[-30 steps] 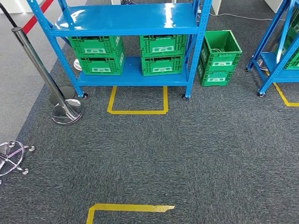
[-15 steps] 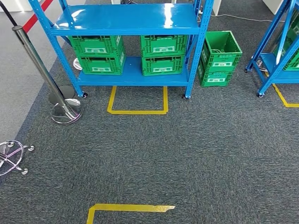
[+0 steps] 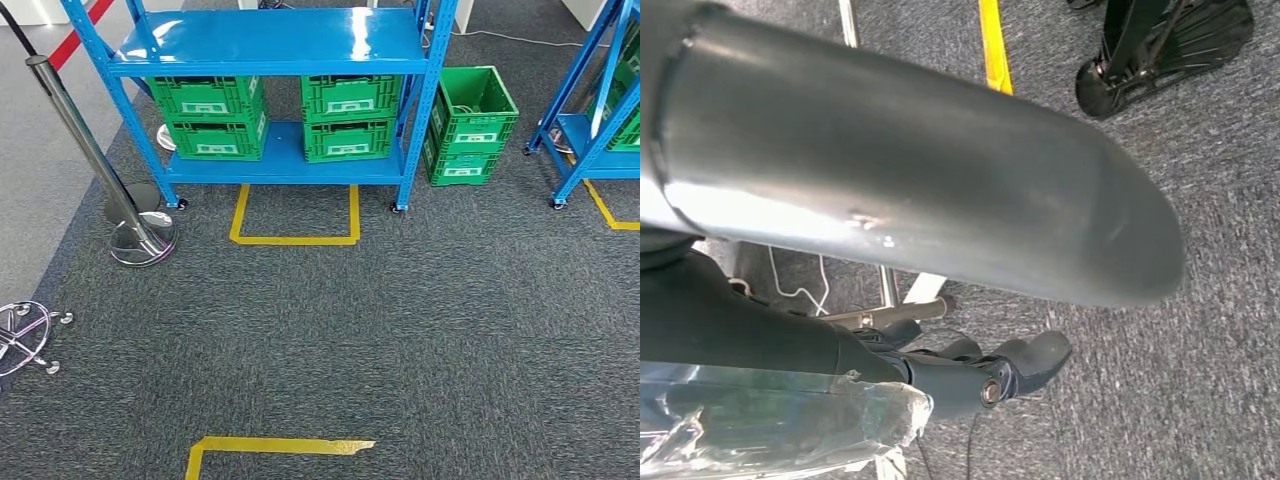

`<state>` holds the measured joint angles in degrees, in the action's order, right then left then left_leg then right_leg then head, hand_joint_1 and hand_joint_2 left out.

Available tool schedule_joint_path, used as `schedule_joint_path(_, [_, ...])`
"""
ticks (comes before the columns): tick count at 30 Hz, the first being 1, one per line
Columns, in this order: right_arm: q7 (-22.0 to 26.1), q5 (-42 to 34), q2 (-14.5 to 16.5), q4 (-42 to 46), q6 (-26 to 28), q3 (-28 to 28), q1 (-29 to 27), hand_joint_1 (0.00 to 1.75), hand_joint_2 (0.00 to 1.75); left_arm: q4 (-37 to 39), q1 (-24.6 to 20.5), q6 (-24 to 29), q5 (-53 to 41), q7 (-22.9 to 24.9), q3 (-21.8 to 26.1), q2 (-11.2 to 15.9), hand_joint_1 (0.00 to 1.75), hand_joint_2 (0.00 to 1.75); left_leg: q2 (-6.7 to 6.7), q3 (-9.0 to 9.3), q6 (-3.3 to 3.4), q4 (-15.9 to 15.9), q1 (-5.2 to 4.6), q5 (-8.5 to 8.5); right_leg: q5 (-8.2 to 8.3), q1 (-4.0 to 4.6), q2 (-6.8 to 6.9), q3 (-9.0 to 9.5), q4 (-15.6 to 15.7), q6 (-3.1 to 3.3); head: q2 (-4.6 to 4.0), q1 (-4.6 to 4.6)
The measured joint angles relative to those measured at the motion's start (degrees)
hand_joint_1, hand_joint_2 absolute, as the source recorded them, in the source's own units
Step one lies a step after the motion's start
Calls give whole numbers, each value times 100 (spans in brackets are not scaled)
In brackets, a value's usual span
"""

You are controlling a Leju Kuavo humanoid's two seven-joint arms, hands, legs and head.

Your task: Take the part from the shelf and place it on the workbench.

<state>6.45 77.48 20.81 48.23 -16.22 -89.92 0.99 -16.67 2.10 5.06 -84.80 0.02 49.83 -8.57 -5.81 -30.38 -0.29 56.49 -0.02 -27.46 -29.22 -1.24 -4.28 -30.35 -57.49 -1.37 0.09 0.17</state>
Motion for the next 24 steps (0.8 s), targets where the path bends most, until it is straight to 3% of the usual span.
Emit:
schedule_joint_path(10, [-7, -26, 0, -1, 2, 0, -1, 0, 0, -15, 0, 132, 0, 103, 24, -19, 0, 0, 0, 0, 1, 3, -2, -1, 1, -2, 0, 2, 2, -1, 0, 0])
schedule_joint_path(16, [-20, -32, 0, -14, 3, 2, -1, 0, 0, -48, 2, 221, 0, 155, 24, -24, 0, 0, 0, -3, 58, 46, -25, -27, 1, -31, 1, 15, 15, -35, 0, -2])
schedule_joint_path(20, [-17, -30, 1, -21, 1, 1, -5, 0, 0, -67, -7, 269, 0, 168, 24, -29, 0, 0, 14, 20, 135, 19, -35, -23, -6, -49, -4, 9, 43, -106, 0, -3])
schedule_joint_path(22, [-9, -25, 1, -22, 0, 1, -2, 0, 0, -75, -7, 298, -1, 169, 24, -40, 0, 0, 51, 86, 195, -84, -9, 7, -110, -28, 133, -57, -108, -138, 0, 15])
schedule_joint_path(24, [-3, -20, 0, -22, 0, 2, 14, 0, 0, -79, 4, 315, -1, 169, 24, -49, 0, 0, 109, 132, 235, -134, 3, 11, -431, -11, 319, -354, -712, -155, 0, 43])
